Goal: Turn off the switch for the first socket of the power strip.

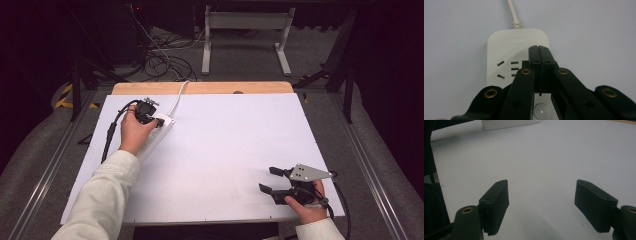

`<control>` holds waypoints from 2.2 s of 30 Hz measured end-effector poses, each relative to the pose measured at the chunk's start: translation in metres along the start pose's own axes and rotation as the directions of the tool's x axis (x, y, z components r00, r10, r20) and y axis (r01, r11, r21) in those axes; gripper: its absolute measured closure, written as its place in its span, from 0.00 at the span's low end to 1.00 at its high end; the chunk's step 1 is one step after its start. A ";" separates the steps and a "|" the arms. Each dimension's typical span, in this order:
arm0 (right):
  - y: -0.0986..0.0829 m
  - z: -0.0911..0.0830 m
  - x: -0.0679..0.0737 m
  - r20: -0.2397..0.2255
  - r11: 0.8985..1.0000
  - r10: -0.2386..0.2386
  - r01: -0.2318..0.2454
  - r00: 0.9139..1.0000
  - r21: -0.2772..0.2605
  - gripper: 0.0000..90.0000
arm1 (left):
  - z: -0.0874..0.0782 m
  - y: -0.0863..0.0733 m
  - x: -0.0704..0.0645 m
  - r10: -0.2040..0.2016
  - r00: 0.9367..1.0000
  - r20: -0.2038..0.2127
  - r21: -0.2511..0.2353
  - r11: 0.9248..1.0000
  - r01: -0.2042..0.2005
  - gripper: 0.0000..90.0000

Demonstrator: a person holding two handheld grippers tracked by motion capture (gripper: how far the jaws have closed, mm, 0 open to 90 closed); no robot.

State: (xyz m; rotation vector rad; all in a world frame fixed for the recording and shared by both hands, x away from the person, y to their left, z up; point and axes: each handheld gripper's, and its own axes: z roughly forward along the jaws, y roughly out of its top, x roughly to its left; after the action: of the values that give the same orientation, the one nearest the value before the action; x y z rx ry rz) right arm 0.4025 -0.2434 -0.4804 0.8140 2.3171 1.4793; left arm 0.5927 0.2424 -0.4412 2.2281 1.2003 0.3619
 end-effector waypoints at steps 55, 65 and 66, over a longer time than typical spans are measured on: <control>-0.001 0.002 0.000 -0.019 1.000 0.002 -0.001 1.000 0.015 0.31 | 0.005 -0.002 -0.015 0.007 0.995 -0.102 -0.002 1.000 -0.008 1.00; -0.001 0.002 0.001 -0.022 1.000 0.005 -0.005 1.000 0.015 0.31 | 0.003 -0.001 -0.017 0.027 0.986 -0.163 0.005 1.000 -0.026 1.00; -0.001 0.002 0.000 -0.021 1.000 0.004 -0.004 1.000 0.013 0.31 | -0.002 -0.002 -0.015 0.008 0.991 -0.136 -0.011 1.000 -0.010 1.00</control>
State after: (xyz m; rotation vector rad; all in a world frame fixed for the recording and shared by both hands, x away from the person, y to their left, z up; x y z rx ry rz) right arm 0.4025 -0.2424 -0.4824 0.8111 2.3435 1.4835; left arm 0.5821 0.2310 -0.4404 2.2298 1.2550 0.5310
